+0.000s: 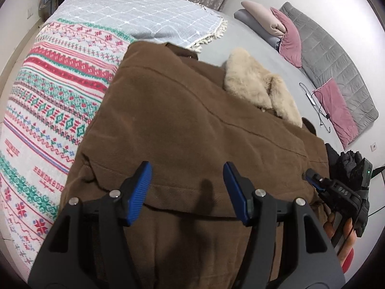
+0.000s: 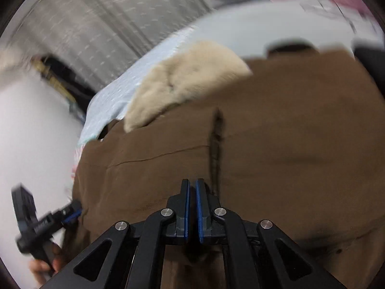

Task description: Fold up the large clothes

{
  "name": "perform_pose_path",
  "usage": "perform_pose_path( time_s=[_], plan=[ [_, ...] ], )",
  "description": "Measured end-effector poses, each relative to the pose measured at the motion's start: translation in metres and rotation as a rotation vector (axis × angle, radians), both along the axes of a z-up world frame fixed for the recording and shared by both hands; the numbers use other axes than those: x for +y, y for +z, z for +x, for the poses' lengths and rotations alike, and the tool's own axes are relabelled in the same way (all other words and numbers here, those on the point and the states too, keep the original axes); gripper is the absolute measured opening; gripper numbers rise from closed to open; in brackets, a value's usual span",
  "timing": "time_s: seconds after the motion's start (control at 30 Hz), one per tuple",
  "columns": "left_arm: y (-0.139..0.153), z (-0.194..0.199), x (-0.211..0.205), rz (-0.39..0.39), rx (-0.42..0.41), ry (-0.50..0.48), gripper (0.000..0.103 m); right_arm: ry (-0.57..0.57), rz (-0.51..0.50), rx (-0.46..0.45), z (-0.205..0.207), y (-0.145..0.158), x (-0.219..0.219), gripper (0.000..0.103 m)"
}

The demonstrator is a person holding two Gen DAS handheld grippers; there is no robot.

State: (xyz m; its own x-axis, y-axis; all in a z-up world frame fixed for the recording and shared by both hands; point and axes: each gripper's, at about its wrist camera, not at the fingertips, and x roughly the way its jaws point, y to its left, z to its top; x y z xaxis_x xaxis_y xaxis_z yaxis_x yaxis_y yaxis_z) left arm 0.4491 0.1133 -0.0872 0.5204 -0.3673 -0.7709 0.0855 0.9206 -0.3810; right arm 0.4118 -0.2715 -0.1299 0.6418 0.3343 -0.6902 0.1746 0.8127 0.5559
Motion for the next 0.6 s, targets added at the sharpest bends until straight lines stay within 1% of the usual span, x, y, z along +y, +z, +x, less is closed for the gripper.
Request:
perform_pose_path(
  time_s=[0.03,0.07,0.1,0.13,0.17,0.2,0.23,0.27,0.3,0.33,0.37,0.4,0.43,0.5,0.53,0.57,0.6],
  plan=[
    [0.003,-0.001,0.001,0.006,-0.010,-0.001,0.063,-0.016,0.013,-0.015,-0.003,0.004,-0.005,0.035],
    [0.005,-0.003,0.001,0.021,-0.016,-0.002,0.063,-0.023,0.015,-0.023,-0.004,0.005,-0.008,0.049],
    [0.005,-0.003,0.002,0.037,-0.018,-0.003,0.063,-0.023,0.009,-0.021,-0.005,0.005,-0.010,0.073],
    [0.005,-0.004,0.003,0.063,-0.021,-0.004,0.063,-0.015,0.004,-0.010,-0.004,0.002,-0.013,0.075],
    [0.005,-0.005,0.005,0.073,-0.025,-0.003,0.063,0.017,0.015,0.000,-0.001,-0.001,-0.010,0.075],
    [0.003,-0.006,0.008,0.076,-0.031,-0.002,0.063,0.052,0.033,0.007,0.000,-0.003,-0.004,0.073],
    [0.001,-0.006,0.012,0.067,-0.025,-0.003,0.063,0.087,0.048,0.018,0.001,-0.007,0.002,0.061],
    [-0.002,-0.006,0.014,0.057,-0.017,-0.002,0.063,0.112,0.029,0.028,0.003,-0.010,0.009,0.044],
    [-0.004,-0.006,0.017,0.044,-0.010,-0.002,0.063,0.120,-0.032,0.037,0.008,-0.012,0.019,0.013],
    [-0.005,-0.006,0.019,0.039,-0.009,-0.004,0.063,0.117,-0.077,0.028,0.011,-0.011,0.024,0.010],
    [-0.005,-0.007,0.019,0.040,-0.013,-0.009,0.063,0.114,-0.132,-0.004,0.010,-0.006,0.031,0.009],
    [-0.004,-0.008,0.019,0.044,-0.018,-0.018,0.063,0.101,-0.181,-0.056,0.007,0.005,0.035,0.007],
    [-0.003,-0.009,0.019,0.050,-0.025,-0.022,0.063,0.084,-0.209,-0.098,0.004,0.014,0.037,0.006],
    [-0.003,-0.010,0.016,0.056,-0.035,-0.030,0.063,0.017,-0.340,-0.308,-0.020,0.062,0.048,0.004],
    [-0.005,-0.010,0.014,0.057,-0.030,-0.041,0.063,-0.001,-0.374,-0.361,-0.028,0.074,0.052,0.004],
    [-0.007,-0.010,0.013,0.069,-0.025,-0.043,0.063,-0.020,-0.403,-0.395,-0.032,0.084,0.057,0.004],
    [-0.010,-0.010,0.011,0.094,-0.023,-0.043,0.063,-0.019,-0.415,-0.365,-0.028,0.081,0.059,0.004]
  ],
)
